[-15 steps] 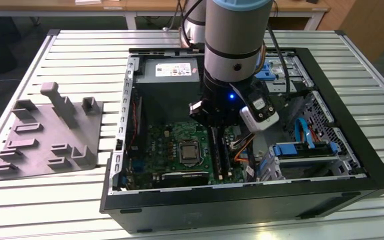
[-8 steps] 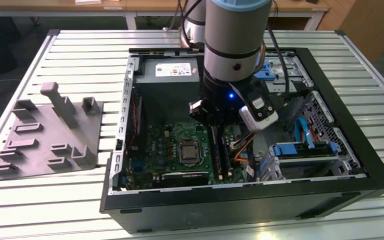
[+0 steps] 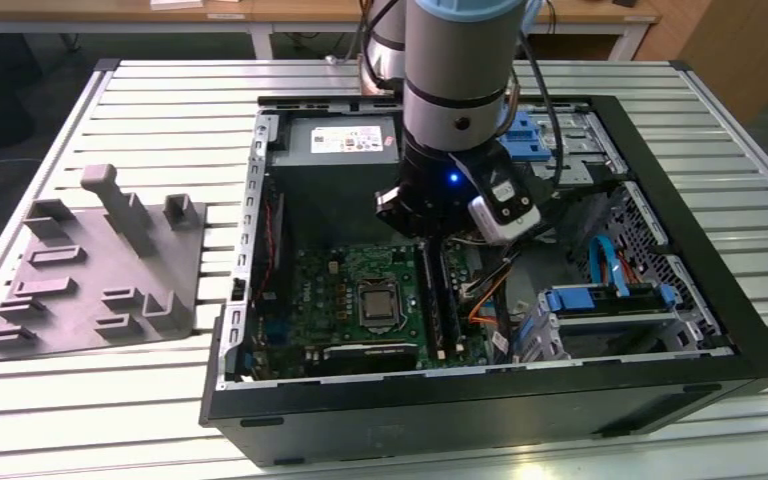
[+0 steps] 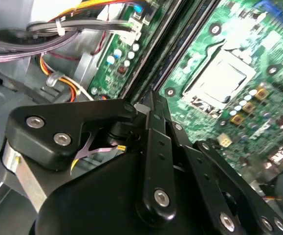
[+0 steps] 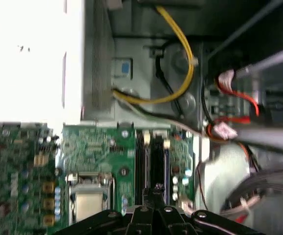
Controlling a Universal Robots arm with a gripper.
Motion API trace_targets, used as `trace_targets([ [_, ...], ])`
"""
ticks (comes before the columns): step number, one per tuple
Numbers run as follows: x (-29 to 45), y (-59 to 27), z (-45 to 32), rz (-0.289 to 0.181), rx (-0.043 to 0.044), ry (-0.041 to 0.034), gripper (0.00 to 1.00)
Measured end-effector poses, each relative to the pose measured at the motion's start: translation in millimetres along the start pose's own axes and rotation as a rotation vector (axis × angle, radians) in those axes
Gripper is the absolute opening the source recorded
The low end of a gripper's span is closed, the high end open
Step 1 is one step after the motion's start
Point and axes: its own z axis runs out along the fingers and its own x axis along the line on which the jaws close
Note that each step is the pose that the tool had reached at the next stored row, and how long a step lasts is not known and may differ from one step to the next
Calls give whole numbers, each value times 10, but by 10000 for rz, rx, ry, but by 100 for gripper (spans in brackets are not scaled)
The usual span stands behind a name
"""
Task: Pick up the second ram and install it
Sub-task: 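Press down the second ram until it locks into place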
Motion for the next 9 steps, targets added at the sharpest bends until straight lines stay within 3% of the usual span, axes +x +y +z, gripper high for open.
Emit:
trace_targets([
  [4,5,77,75,0,-3,0,10],
  [9,10,95,165,-2,0,7,10],
])
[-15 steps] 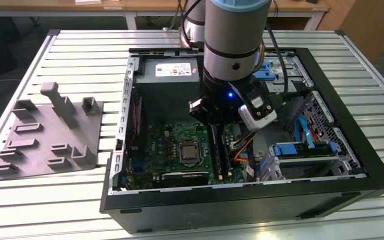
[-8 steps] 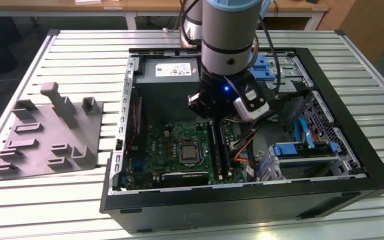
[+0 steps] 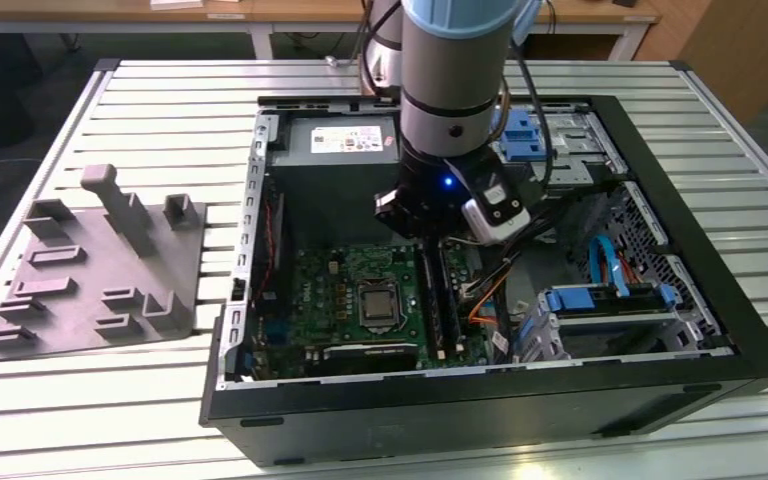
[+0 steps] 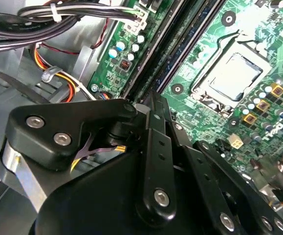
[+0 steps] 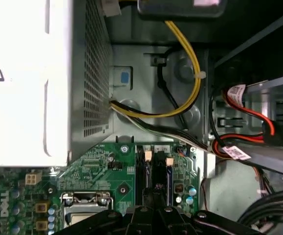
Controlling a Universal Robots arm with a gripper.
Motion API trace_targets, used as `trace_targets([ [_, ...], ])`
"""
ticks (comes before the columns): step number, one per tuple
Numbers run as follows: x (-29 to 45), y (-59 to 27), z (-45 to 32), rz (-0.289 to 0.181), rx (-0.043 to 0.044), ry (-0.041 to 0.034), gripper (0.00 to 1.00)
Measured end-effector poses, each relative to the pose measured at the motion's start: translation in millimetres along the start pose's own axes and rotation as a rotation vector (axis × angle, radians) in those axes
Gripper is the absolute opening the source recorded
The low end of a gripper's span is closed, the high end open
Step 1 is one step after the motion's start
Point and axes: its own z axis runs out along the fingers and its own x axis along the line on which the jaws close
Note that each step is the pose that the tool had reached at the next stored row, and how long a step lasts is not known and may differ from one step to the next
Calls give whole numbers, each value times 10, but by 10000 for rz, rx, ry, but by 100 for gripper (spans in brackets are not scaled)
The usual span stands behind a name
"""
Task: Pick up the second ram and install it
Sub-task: 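Press down the second ram until it locks into place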
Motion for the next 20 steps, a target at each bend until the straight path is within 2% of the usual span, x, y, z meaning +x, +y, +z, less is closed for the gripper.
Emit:
trace_targets([
  [6,5,-1,90,1,1,5,10],
  [20,6,4,147,1,7,5,10],
])
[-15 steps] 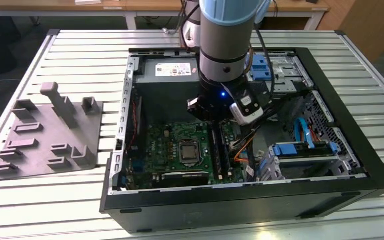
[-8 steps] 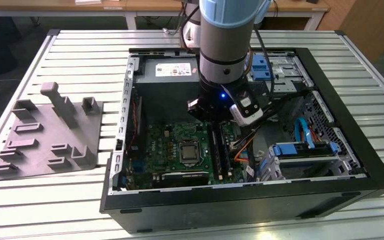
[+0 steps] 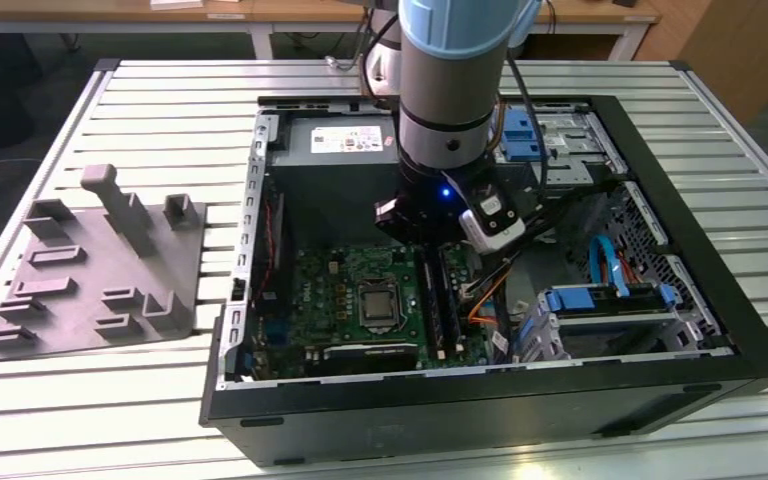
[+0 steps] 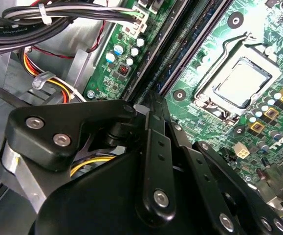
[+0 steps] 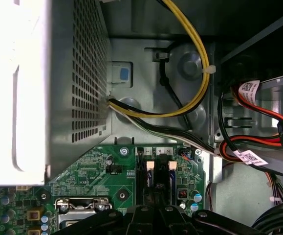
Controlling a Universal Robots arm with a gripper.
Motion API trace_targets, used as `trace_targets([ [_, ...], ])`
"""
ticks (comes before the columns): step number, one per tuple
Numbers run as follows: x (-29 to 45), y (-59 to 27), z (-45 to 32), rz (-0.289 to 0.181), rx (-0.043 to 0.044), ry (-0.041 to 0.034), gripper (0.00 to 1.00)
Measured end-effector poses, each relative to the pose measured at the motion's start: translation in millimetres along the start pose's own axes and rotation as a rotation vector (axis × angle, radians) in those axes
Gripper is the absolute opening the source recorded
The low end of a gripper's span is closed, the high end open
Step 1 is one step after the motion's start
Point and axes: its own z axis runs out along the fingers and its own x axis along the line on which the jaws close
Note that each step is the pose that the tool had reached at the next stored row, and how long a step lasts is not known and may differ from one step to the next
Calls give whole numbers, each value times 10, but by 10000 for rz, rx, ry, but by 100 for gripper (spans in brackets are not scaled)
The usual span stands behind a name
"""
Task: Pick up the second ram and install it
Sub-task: 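Press down the second ram until it locks into place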
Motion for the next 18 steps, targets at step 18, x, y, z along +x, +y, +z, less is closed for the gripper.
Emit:
trace_targets([
  [18,-4,-124,-77,-1,19,-2,10],
])
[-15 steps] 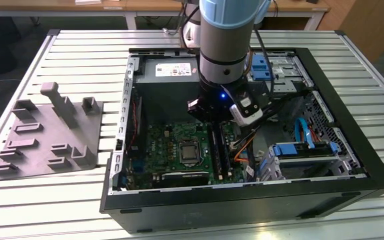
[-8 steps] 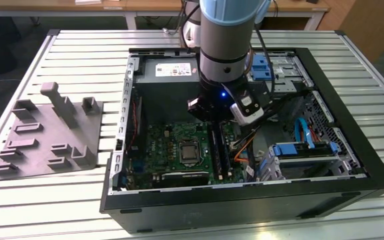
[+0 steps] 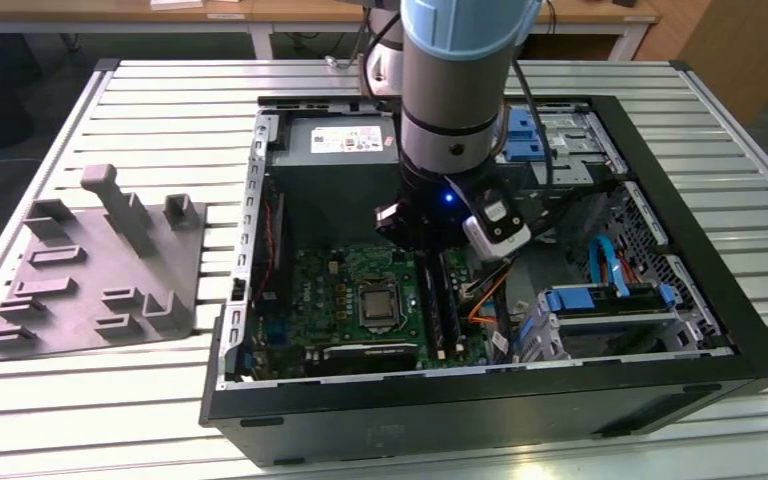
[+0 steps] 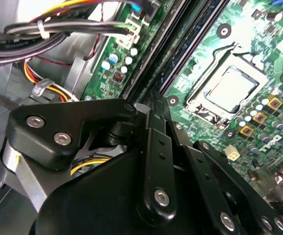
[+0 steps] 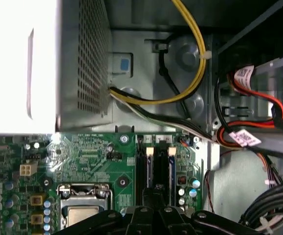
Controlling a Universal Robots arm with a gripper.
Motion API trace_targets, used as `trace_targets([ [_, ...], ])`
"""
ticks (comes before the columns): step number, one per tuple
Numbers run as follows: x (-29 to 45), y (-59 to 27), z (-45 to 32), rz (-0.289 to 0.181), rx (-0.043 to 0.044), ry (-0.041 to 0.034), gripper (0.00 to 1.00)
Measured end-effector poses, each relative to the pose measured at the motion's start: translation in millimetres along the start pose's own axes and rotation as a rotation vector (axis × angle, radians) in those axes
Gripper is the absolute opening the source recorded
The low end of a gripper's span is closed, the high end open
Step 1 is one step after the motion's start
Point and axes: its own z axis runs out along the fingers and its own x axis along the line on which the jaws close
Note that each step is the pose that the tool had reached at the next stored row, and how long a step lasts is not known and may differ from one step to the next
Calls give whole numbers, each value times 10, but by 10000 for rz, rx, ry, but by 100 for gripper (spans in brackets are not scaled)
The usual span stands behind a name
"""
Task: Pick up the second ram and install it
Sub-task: 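Press down the second ram until it locks into place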
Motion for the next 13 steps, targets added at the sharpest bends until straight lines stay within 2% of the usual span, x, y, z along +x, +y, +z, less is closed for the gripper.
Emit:
trace_targets([
  [13,-1,-144,-2,0,5,0,10],
])
